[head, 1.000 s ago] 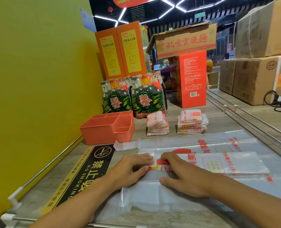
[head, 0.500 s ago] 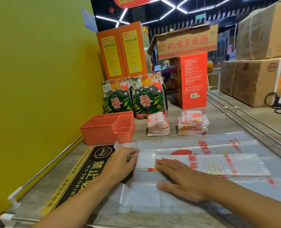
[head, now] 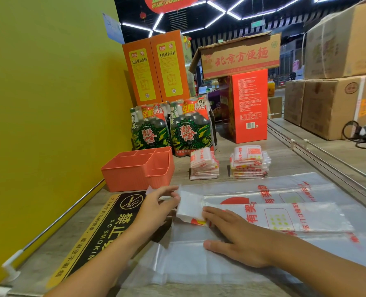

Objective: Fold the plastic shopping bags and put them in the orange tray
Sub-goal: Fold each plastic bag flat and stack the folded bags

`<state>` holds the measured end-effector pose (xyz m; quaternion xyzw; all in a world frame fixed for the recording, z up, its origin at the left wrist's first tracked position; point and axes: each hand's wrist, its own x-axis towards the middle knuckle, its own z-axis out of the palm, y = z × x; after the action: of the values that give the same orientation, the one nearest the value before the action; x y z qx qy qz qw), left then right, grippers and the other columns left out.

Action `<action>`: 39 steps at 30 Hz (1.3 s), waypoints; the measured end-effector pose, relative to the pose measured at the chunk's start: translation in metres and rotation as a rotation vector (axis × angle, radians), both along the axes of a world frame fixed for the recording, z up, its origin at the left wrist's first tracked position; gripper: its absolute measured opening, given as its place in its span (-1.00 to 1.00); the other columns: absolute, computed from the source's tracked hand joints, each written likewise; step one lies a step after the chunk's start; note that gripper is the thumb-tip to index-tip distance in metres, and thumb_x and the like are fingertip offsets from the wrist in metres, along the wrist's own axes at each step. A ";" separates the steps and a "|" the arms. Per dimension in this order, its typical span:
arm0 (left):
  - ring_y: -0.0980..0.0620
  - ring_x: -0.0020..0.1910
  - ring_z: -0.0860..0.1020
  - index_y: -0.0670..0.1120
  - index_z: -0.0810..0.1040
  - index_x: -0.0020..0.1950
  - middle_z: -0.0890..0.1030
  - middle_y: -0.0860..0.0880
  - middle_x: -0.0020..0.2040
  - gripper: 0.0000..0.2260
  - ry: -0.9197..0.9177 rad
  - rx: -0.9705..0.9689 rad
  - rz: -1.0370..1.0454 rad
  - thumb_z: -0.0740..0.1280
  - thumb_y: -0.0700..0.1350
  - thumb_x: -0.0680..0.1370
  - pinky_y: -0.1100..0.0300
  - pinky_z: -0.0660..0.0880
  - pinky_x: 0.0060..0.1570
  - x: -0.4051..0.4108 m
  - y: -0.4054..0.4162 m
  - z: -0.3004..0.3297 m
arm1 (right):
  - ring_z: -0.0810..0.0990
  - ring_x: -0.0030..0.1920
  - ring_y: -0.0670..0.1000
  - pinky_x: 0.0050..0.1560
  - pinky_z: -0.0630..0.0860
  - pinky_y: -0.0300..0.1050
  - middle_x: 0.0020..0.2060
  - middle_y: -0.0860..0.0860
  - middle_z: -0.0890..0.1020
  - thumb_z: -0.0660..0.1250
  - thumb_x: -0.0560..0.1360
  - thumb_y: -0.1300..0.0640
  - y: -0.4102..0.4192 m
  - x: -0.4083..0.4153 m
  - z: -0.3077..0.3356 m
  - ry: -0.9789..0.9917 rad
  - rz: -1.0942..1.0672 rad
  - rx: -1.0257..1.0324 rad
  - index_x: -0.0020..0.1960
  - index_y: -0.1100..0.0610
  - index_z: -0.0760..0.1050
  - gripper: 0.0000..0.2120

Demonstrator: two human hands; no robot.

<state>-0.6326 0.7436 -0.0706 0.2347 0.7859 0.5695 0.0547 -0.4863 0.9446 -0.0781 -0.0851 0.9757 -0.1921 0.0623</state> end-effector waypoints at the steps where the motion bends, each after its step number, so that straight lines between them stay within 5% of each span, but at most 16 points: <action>1: 0.15 0.04 0.62 0.14 0.57 0.27 0.61 0.11 0.11 -0.72 0.001 -0.018 -0.012 0.41 -0.10 0.59 0.33 0.57 -0.06 0.002 0.001 0.000 | -0.12 0.60 -0.13 0.56 -0.08 -0.13 0.61 -0.25 -0.17 0.06 0.60 -0.37 0.000 -0.001 -0.001 0.003 -0.003 -0.008 0.64 -0.12 -0.18 -0.24; 5: 0.29 -0.01 0.62 0.06 0.52 0.37 0.57 0.10 0.18 -0.58 0.023 -0.102 -0.063 0.44 -0.22 0.55 0.43 0.52 -0.08 0.003 0.001 -0.002 | -0.19 0.59 -0.17 0.58 -0.11 -0.12 0.57 -0.32 -0.28 0.05 0.60 -0.37 0.001 -0.002 -0.003 0.012 0.013 -0.017 0.63 -0.18 -0.25 -0.24; 10: 0.22 0.01 0.64 0.03 0.53 0.38 0.60 0.01 0.19 -0.51 0.031 -0.135 -0.109 0.51 -0.25 0.48 0.37 0.55 -0.06 -0.001 -0.002 -0.004 | -0.19 0.59 -0.17 0.54 -0.12 -0.19 0.59 -0.29 -0.23 0.04 0.63 -0.33 0.001 -0.001 -0.001 0.033 0.035 0.021 0.64 -0.10 -0.02 -0.32; 16: 0.09 -0.26 0.51 -0.02 0.52 0.34 0.56 -0.07 -0.30 -0.65 -0.033 -0.078 -0.087 0.42 -0.20 0.57 0.23 0.48 -0.12 -0.003 0.001 -0.009 | -0.09 0.58 -0.19 0.47 -0.11 -0.29 0.61 -0.24 -0.02 0.08 0.62 -0.32 0.002 -0.002 -0.001 0.041 0.028 0.004 0.63 -0.08 0.06 -0.34; 25: 0.05 -0.17 0.67 -0.05 0.55 0.26 0.70 -0.02 -0.25 -0.63 -0.090 -0.137 -0.015 0.53 -0.15 0.49 0.23 0.54 -0.04 -0.001 0.008 -0.006 | 0.13 0.52 -0.18 0.50 0.14 -0.23 0.57 -0.23 0.12 0.16 0.61 -0.31 0.002 -0.003 -0.003 0.071 0.006 -0.052 0.53 -0.06 0.20 -0.42; 28: 0.04 -0.17 0.64 -0.23 0.62 0.15 0.71 -0.18 -0.12 -0.77 -0.213 -0.090 -0.082 0.46 -0.16 0.55 0.22 0.58 -0.11 0.008 0.012 0.001 | 0.15 0.50 -0.19 0.45 0.14 -0.28 0.56 -0.24 0.11 0.17 0.61 -0.30 0.002 -0.002 -0.003 0.077 0.005 -0.061 0.53 -0.06 0.18 -0.41; 30: 0.10 -0.25 0.64 -0.34 0.60 0.16 0.70 -0.14 -0.20 -0.76 -0.331 -0.021 -0.184 0.41 -0.20 0.58 0.23 0.57 -0.17 0.016 0.014 0.008 | 0.14 0.51 -0.18 0.45 0.13 -0.28 0.57 -0.25 0.08 0.17 0.61 -0.30 0.002 -0.002 -0.002 0.077 0.007 -0.068 0.56 -0.08 0.15 -0.39; 34: -0.01 0.07 0.68 -0.09 0.56 0.31 0.71 -0.09 0.11 -0.68 -0.428 -0.018 -0.318 0.36 -0.32 0.59 0.20 0.59 0.02 0.023 0.016 0.014 | 0.15 0.51 -0.19 0.47 0.15 -0.25 0.57 -0.29 0.02 0.21 0.59 -0.30 0.005 -0.001 0.000 0.060 0.008 -0.114 0.60 -0.14 0.05 -0.33; 39: -0.15 0.04 0.67 -0.07 0.47 0.32 0.60 -0.19 0.14 -0.58 -0.304 -0.057 -0.039 0.31 -0.44 0.54 0.11 0.67 -0.06 0.021 0.023 0.024 | 0.02 0.53 -0.24 0.52 0.02 -0.26 0.55 -0.34 0.01 0.23 0.59 -0.29 0.015 -0.002 0.003 0.123 -0.005 -0.090 0.62 -0.17 0.02 -0.29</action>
<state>-0.6111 0.7665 -0.0469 0.1594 0.7797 0.5747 0.1908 -0.4882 0.9600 -0.0750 -0.0971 0.9682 -0.2306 -0.0023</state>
